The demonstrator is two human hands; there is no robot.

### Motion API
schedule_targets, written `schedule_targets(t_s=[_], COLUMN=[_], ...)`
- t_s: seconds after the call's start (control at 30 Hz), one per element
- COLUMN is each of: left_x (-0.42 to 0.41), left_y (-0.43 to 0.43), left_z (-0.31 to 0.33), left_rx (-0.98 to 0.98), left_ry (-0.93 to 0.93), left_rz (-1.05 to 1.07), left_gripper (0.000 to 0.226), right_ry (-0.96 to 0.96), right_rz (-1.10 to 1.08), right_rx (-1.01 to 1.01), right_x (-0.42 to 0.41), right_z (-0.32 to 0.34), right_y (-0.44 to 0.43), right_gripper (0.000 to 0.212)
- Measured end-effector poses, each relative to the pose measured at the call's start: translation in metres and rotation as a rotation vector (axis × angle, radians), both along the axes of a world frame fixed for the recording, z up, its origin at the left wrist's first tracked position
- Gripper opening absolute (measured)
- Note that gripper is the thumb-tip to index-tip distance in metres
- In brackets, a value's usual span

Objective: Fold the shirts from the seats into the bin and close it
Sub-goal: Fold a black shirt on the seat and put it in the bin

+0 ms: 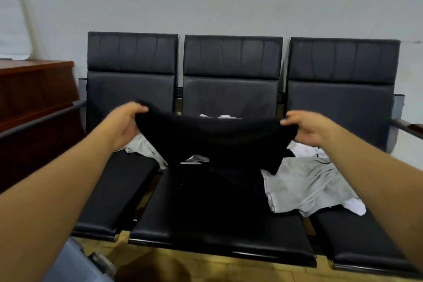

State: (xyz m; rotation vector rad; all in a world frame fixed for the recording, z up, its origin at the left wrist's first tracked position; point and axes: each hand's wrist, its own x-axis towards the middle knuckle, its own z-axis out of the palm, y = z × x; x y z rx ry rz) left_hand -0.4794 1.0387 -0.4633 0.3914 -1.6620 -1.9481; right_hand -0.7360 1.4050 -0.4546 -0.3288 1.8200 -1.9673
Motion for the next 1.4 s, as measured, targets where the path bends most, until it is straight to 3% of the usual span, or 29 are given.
schedule_targets(t_s=[0.1, 0.23, 0.33, 0.43, 0.57, 0.77, 0.97, 1.03, 1.2, 1.27, 1.33, 1.4], left_x=[0.033, 0.075, 0.093, 0.093, 0.094, 0.088, 0.086, 0.079, 0.043, 0.025, 0.010, -0.001], left_y=[0.012, 0.021, 0.020, 0.036, 0.043, 0.046, 0.043, 0.047, 0.049, 0.050, 0.050, 0.048], left_z=[-0.074, -0.155, -0.179, -0.172, -0.177, -0.183, -0.182, -0.183, -0.196, -0.204, -0.208, -0.212], left_rx=[-0.083, -0.158, -0.296, -0.410, -0.620, -0.736, -0.784, -0.848, -0.927, -0.886, -0.810, -0.766], left_ry=[-0.284, -0.693, -0.907, -0.943, -1.055, -1.073, -1.169, -1.142, -1.018, -1.064, -1.145, -1.166], left_rz=[-0.017, -0.101, -0.214, -0.231, -0.315, -0.358, -0.415, -0.357, 0.030, 0.122, 0.178, 0.171], left_gripper=[0.015, 0.007, 0.045, 0.020, 0.038, 0.011, 0.024, 0.025, 0.027, 0.042, 0.069, 0.077], right_ry=[-0.081, -0.157, -0.121, -0.015, 0.124, 0.139, 0.259, 0.285, 0.444, 0.514, 0.526, 0.501], right_rz=[0.026, 0.153, 0.227, 0.285, 0.354, 0.340, 0.443, 0.431, 0.271, 0.184, 0.106, 0.067], right_rx=[0.333, 0.724, 0.815, 0.883, 0.963, 0.986, 1.323, 1.372, 1.219, 1.179, 1.203, 1.229], right_x=[0.024, 0.067, 0.087, 0.090, 0.088, 0.091, 0.094, 0.097, 0.091, 0.086, 0.085, 0.082], right_z=[-0.069, -0.142, -0.168, -0.171, -0.178, -0.168, -0.157, -0.154, -0.169, -0.186, -0.198, -0.206], right_y=[0.016, 0.033, 0.036, 0.037, 0.039, 0.041, 0.042, 0.039, 0.021, 0.010, 0.003, 0.000], right_gripper=[0.041, 0.030, 0.020, 0.013, 0.018, 0.036, 0.054, 0.045, 0.038, 0.034, 0.046, 0.055])
